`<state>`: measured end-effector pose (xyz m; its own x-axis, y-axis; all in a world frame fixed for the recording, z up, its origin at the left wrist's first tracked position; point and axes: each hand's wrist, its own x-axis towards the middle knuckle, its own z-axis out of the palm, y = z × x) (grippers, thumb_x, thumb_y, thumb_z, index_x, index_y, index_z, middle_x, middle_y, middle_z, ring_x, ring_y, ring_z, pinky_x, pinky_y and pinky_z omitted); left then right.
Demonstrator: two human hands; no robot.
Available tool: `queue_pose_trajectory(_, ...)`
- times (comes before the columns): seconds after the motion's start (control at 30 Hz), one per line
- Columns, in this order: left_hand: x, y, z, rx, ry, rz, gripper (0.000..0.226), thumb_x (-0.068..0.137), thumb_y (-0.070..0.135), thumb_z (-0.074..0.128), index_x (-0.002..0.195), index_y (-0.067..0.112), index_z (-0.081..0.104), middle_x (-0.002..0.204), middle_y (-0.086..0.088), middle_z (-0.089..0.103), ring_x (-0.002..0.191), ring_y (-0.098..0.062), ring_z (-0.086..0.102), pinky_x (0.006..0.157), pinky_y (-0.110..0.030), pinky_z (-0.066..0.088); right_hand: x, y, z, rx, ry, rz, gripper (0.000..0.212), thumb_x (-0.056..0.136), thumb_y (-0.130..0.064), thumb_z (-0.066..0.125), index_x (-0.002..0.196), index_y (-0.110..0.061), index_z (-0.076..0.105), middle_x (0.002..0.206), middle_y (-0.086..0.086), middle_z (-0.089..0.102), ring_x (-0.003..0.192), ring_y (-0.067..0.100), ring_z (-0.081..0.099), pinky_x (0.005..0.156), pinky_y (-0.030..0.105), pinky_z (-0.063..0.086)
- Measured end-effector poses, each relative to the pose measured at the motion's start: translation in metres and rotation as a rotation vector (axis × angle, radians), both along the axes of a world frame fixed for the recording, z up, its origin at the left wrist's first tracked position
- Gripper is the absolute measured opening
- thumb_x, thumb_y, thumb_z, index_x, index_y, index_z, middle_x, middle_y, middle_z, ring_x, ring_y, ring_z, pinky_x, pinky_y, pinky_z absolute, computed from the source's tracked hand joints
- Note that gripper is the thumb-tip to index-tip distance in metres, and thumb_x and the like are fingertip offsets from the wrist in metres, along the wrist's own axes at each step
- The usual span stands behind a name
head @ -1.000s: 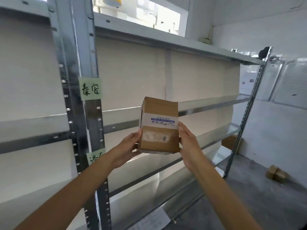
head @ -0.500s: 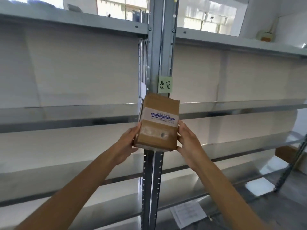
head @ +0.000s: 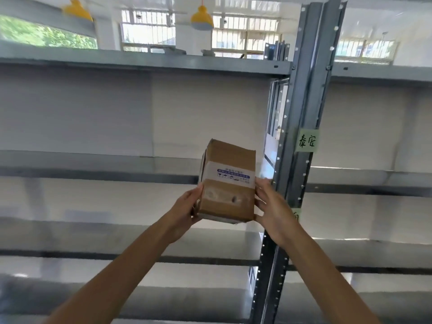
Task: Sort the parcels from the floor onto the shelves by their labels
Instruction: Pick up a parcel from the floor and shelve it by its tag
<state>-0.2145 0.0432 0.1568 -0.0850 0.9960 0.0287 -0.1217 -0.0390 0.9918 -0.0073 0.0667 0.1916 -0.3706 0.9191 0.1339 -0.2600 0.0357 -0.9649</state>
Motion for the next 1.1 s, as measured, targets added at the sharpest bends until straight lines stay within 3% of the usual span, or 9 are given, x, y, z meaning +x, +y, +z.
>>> queue_pose_trajectory(0.1,-0.010,-0.003,0.010,0.023,-0.017,0.036,0.065,0.077,0.061,0.044,0.131,0.025,0.046,0.128,-0.003,0.056,0.119,-0.020,0.052,0.093,-0.031,0.048,-0.013,0.010,0.011,0.039,-0.012,0.062,0.035,0.096,-0.046,0.036,0.119,-0.031,0.058,0.125,-0.005,0.061,0.122,0.020,0.052,0.094,0.046,0.048)
queue_pose_trajectory(0.2,-0.019,-0.004,0.017,0.037,-0.003,0.071,0.068,0.076,0.062,0.043,0.134,0.026,0.044,0.134,-0.003,0.053,0.125,-0.022,0.049,0.103,-0.037,0.044,-0.028,0.020,0.018,0.055,-0.012,0.094,0.031,0.096,-0.045,0.036,0.114,-0.033,0.059,0.124,-0.003,0.061,0.122,0.020,0.051,0.100,0.051,0.043)
queue_pose_trajectory(0.3,-0.031,-0.002,0.020,0.054,0.028,0.079,0.058,0.079,0.063,0.035,0.130,0.035,0.046,0.134,0.002,0.053,0.127,-0.020,0.046,0.109,-0.039,0.037,-0.042,0.027,0.022,0.073,-0.011,0.135,0.030,0.096,-0.045,0.038,0.113,-0.033,0.060,0.122,-0.004,0.063,0.119,0.017,0.053,0.101,0.050,0.043)
queue_pose_trajectory(0.5,-0.055,-0.002,0.017,0.049,0.005,0.143,0.045,0.094,0.053,0.023,0.123,0.034,0.052,0.122,0.003,0.061,0.117,-0.015,0.054,0.098,-0.032,0.046,-0.073,0.037,0.017,0.076,-0.030,0.201,0.025,0.097,-0.044,0.038,0.103,-0.039,0.061,0.114,-0.009,0.065,0.114,0.012,0.055,0.089,0.042,0.048)
queue_pose_trajectory(0.63,-0.080,-0.006,0.015,0.018,-0.011,0.190,0.037,0.095,0.049,0.030,0.114,0.032,0.057,0.120,-0.001,0.060,0.117,-0.022,0.053,0.106,-0.042,0.042,-0.101,0.042,0.015,0.059,-0.046,0.214,0.024,0.098,-0.043,0.037,0.104,-0.038,0.060,0.116,-0.008,0.064,0.116,0.013,0.054,0.093,0.044,0.046)
queue_pose_trajectory(0.77,-0.116,-0.008,0.012,0.024,-0.034,0.215,0.041,0.096,0.047,0.033,0.120,0.024,0.056,0.120,-0.005,0.060,0.112,-0.022,0.053,0.101,-0.039,0.044,-0.134,0.042,0.015,0.066,-0.061,0.228,0.029,0.098,-0.043,0.038,0.115,-0.034,0.060,0.121,-0.006,0.064,0.118,0.015,0.054,0.100,0.049,0.044)
queue_pose_trajectory(0.9,-0.157,-0.013,0.007,0.020,-0.059,0.227,0.041,0.095,0.046,0.037,0.123,0.021,0.055,0.123,-0.007,0.059,0.113,-0.024,0.052,0.099,-0.041,0.045,-0.176,0.037,0.014,0.086,-0.072,0.220,0.031,0.097,-0.044,0.039,0.114,-0.035,0.063,0.118,-0.006,0.066,0.113,0.018,0.057,0.084,0.040,0.050)
queue_pose_trajectory(1.1,-0.243,-0.027,0.006,-0.012,-0.017,0.218,0.047,0.091,0.049,0.039,0.126,0.021,0.053,0.128,-0.009,0.056,0.118,-0.027,0.052,0.099,-0.040,0.047,-0.256,0.018,0.011,0.107,-0.097,0.199,0.035,0.098,-0.045,0.035,0.125,-0.035,0.056,0.120,-0.007,0.065,0.116,0.016,0.056,0.092,0.044,0.051)
